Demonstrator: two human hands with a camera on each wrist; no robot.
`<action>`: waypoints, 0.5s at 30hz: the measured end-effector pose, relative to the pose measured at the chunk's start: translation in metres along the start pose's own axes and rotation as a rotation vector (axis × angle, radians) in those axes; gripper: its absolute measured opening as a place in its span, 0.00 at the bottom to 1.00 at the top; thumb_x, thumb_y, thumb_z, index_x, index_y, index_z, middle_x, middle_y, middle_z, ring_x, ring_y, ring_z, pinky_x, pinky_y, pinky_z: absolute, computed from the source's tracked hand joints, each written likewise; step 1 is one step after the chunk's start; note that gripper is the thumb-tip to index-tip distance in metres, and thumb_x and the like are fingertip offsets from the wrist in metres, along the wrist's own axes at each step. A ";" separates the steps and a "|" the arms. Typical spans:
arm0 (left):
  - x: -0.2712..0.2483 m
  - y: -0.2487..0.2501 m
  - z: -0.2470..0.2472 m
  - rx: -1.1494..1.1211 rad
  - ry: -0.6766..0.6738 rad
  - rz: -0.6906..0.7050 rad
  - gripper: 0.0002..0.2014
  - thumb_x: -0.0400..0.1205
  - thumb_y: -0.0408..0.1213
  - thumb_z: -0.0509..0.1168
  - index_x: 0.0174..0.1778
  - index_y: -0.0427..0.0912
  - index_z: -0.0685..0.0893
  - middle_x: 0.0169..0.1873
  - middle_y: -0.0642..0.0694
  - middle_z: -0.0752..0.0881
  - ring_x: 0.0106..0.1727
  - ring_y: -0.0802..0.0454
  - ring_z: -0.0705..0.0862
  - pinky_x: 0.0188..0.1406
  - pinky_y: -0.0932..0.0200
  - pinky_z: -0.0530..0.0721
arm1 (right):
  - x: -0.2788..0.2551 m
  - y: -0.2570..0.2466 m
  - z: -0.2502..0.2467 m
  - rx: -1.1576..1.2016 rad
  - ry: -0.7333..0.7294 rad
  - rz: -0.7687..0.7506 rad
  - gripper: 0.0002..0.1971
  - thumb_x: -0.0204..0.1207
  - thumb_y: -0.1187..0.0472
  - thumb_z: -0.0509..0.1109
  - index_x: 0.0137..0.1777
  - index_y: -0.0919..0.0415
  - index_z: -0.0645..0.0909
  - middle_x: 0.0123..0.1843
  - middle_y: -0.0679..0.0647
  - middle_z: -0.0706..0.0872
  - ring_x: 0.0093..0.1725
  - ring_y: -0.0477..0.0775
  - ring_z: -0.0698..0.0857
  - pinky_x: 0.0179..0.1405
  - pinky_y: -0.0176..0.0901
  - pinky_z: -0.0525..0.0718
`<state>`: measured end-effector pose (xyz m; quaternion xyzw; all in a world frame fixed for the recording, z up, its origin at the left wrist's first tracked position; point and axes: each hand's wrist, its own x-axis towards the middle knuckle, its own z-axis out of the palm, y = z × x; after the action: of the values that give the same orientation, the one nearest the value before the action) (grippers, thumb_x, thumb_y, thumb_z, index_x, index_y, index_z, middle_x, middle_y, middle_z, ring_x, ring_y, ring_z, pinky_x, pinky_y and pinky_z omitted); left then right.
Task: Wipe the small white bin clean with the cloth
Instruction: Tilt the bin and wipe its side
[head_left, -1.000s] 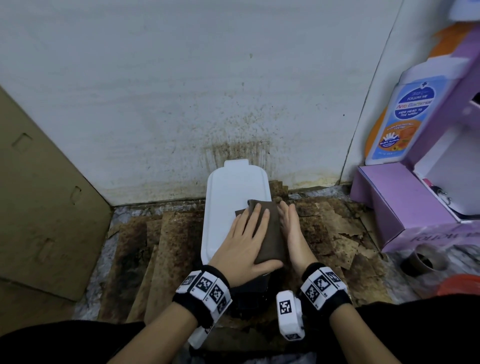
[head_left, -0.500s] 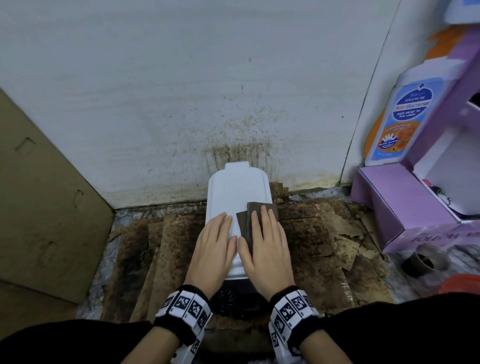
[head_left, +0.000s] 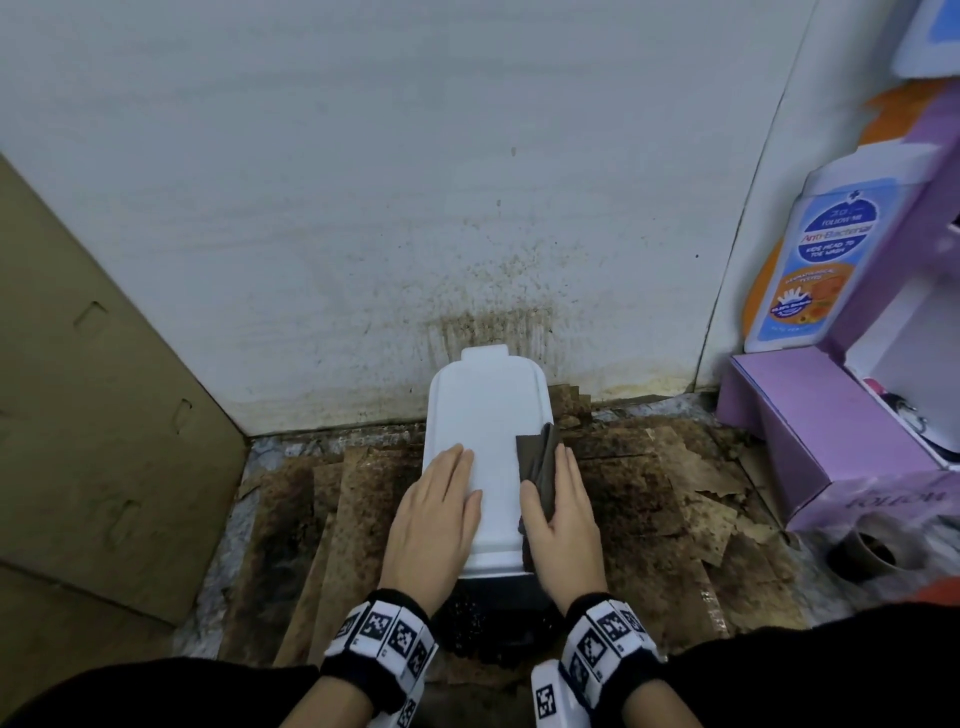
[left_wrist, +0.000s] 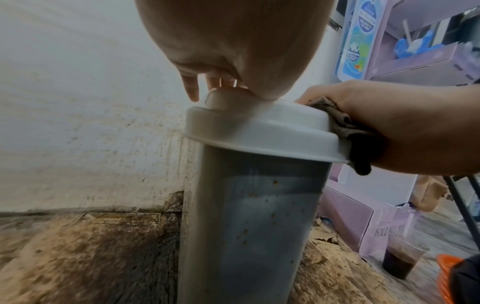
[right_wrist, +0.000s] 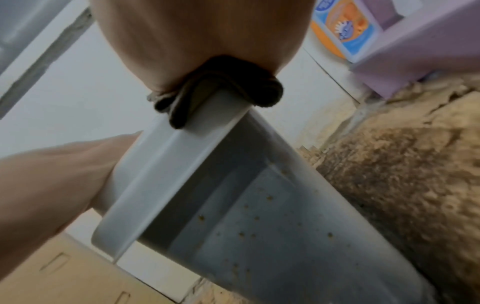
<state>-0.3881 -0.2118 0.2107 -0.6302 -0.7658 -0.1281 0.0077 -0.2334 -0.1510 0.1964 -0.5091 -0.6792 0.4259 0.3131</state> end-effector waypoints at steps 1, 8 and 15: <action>0.000 0.000 -0.001 0.001 -0.002 -0.007 0.28 0.89 0.49 0.43 0.83 0.43 0.70 0.82 0.47 0.72 0.82 0.53 0.70 0.78 0.52 0.74 | 0.001 0.001 -0.001 0.067 -0.008 0.030 0.35 0.87 0.44 0.58 0.89 0.47 0.49 0.89 0.42 0.54 0.87 0.43 0.56 0.86 0.48 0.59; -0.002 -0.017 -0.005 -0.003 -0.019 -0.017 0.28 0.88 0.47 0.43 0.83 0.44 0.70 0.82 0.49 0.70 0.82 0.55 0.67 0.80 0.57 0.64 | 0.006 0.007 0.002 0.491 -0.075 0.260 0.22 0.89 0.46 0.56 0.81 0.41 0.69 0.74 0.42 0.81 0.69 0.42 0.80 0.76 0.47 0.74; 0.008 -0.038 -0.033 -0.078 -0.035 -0.103 0.18 0.88 0.46 0.53 0.73 0.48 0.75 0.72 0.52 0.78 0.74 0.52 0.75 0.78 0.51 0.65 | -0.002 -0.008 0.028 0.573 -0.147 0.270 0.25 0.90 0.45 0.53 0.86 0.42 0.60 0.75 0.36 0.69 0.76 0.41 0.68 0.71 0.39 0.64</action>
<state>-0.4312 -0.2175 0.2374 -0.5920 -0.7916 -0.1472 -0.0366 -0.2605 -0.1609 0.1910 -0.4535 -0.4787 0.6732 0.3346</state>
